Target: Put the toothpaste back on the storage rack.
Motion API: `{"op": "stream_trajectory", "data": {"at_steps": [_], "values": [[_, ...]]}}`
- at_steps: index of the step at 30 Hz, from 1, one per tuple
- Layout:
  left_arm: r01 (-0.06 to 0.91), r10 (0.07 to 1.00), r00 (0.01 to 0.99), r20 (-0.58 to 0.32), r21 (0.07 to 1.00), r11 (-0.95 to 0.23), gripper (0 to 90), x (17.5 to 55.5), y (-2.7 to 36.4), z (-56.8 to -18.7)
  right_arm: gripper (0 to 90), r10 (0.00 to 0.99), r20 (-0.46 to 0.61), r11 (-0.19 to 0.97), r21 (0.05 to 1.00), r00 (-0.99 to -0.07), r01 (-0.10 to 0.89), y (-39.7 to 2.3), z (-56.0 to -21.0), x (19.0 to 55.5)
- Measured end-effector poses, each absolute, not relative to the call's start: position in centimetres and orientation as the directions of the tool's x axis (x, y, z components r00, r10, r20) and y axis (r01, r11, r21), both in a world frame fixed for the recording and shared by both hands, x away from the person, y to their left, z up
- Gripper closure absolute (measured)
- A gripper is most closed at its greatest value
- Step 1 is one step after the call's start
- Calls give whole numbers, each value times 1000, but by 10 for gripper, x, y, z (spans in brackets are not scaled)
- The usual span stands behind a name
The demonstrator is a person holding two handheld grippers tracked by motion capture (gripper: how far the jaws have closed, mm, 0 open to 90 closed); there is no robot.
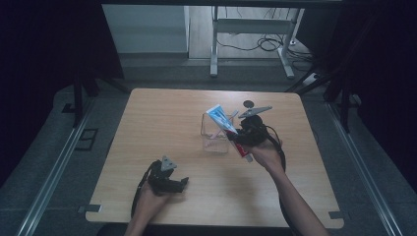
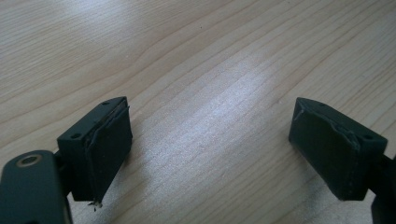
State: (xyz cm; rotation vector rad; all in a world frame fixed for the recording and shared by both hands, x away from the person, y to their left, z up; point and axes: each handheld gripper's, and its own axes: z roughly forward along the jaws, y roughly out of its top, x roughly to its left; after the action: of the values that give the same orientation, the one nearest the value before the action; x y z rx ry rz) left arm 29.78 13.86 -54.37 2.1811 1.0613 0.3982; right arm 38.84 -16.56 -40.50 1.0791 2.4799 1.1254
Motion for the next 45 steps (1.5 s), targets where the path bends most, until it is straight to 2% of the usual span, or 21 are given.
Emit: {"op": "stream_trajectory", "data": {"at_steps": [29,45], "values": [[577,782,623,-17,685,-445,134,298,139,-544,731,698,95,405,766,-710,500,-138,-389,428],[578,782,623,-18,685,-444,134,298,139,-544,732,713,113,363,785,-692,502,-127,-396,448]]}}
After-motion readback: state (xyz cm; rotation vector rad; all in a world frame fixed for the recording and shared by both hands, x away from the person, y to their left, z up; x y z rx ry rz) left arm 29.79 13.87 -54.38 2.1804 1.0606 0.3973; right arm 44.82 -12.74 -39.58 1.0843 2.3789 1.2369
